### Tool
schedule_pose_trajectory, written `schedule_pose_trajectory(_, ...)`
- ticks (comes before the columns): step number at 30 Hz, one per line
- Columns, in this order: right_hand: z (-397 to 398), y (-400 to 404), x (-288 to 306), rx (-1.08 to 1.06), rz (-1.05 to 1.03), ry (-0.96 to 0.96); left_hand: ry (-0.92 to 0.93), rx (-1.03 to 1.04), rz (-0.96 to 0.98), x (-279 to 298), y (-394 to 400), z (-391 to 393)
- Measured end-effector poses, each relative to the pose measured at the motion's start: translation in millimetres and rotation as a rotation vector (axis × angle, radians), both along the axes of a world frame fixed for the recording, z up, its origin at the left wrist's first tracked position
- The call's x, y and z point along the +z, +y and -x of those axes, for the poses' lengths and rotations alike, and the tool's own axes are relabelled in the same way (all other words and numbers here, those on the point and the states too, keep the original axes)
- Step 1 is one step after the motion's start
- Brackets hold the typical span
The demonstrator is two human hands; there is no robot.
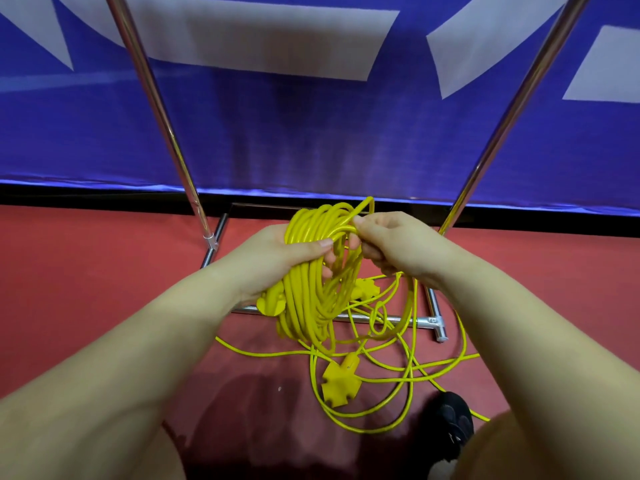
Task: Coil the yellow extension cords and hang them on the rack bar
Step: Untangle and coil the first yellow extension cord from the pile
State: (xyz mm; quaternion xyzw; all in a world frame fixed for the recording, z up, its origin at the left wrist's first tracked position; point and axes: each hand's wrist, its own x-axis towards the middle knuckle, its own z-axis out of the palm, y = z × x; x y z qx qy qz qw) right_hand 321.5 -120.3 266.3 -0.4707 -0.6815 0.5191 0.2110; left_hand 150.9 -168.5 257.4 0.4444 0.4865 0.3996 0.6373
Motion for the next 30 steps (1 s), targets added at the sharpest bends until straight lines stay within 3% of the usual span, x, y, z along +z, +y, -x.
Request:
schedule_pose_trajectory(4, -1.0, 0.4, -4.0, -0.043, -0.078, -0.133, -0.015, 0.119, 0.041, -2.5, 1.6, -1.3)
schedule_pose_trajectory(7, -4.8, 1.2, -8.6, -0.081, 0.004, -0.21, -0.076, 0.273, 0.072, -0.4, 8.7, 3.5)
schedule_pose_trajectory(10, -10.3, 4.6, -9.4, -0.22, -0.124, -0.15, -0.134, 0.391, 0.11, 0.8, 15.7, 13.8)
schedule_pose_trajectory(13, -17.7, 9.5, -1.0, -0.451, -0.329, -0.027, -0.08, 0.343, 0.101, -0.6, 15.8, 17.3)
schedule_pose_trajectory(17, -22.4, 12.7, 2.3, -0.503, -0.368, -0.086, -0.059, 0.288, 0.128, -3.9, 13.8, 15.4)
schedule_pose_trajectory(25, -21.8, 12.6, 3.5, -0.435, -0.215, -0.083, -0.076, 0.284, 0.131, 0.4, 12.4, 12.5)
schedule_pose_trajectory(30, -16.2, 9.3, -0.8, -0.259, -0.279, -0.273, -0.077, 0.207, 0.128, -2.8, 9.9, 9.0)
